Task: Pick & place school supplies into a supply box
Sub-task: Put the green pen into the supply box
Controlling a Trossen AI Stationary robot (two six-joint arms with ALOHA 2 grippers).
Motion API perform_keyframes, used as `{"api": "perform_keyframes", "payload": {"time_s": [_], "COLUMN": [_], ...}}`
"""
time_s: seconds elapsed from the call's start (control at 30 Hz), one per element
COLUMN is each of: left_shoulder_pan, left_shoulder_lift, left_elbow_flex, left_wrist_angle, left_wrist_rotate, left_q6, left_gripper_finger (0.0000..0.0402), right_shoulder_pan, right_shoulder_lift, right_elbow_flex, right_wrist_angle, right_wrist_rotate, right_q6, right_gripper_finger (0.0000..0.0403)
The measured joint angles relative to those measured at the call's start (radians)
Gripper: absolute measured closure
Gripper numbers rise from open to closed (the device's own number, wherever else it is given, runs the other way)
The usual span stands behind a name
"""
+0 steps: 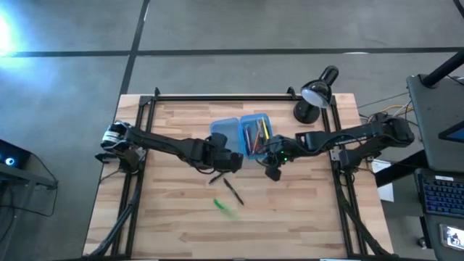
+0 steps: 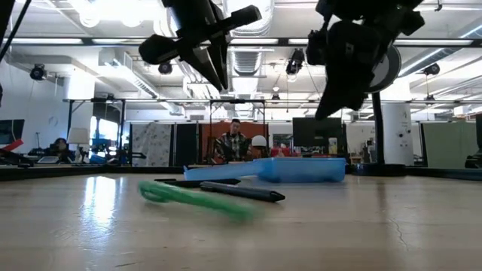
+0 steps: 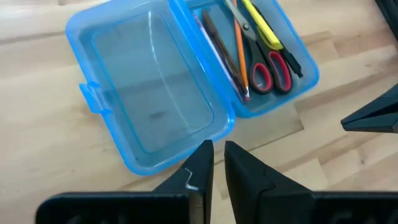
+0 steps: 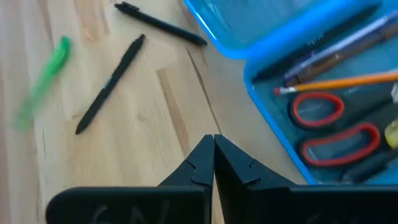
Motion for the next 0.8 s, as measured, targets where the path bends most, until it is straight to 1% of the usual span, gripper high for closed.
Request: {"api": "perform_keyframes", "payload": {"time_s": [0.2, 0.33, 0.43, 0.57, 0.7, 0.8], "left_shoulder_pan": [0.0, -0.012, -0.04, -0.103, -0.185, -0.248], "left_shoulder_lift": [0.0, 0.0, 0.0, 0.0, 0.001, 0.001], "left_elbow_flex": [0.004, -0.031, -0.063, -0.102, -0.112, -0.113], "left_wrist_angle": [-0.01, -0.026, -0.073, -0.144, -0.192, -0.21], "left_wrist_rotate": [0.005, 0.064, 0.096, 0.161, 0.182, 0.255], "left_q6": [0.0, -0.031, -0.1, -0.209, -0.326, -0.431], "left_gripper_finger": [0.0378, 0.0378, 0.0378, 0.0378, 0.0378, 0.0378], "right_shoulder_pan": [-0.011, -0.011, -0.011, -0.011, -0.015, -0.019], "right_shoulder_lift": [-0.047, -0.048, -0.042, -0.038, -0.039, -0.04], "right_elbow_flex": [-0.064, -0.084, -0.094, -0.096, -0.097, -0.096], "right_wrist_angle": [0.005, 0.003, 0.003, 0.005, 0.006, 0.005], "right_wrist_rotate": [0.011, 0.025, 0.026, 0.035, 0.052, 0.051], "right_q6": [0.015, 0.005, 0.001, -0.012, -0.05, -0.058], "right_gripper_finger": [0.0397, 0.0396, 0.0395, 0.0395, 0.0395, 0.0395]}}
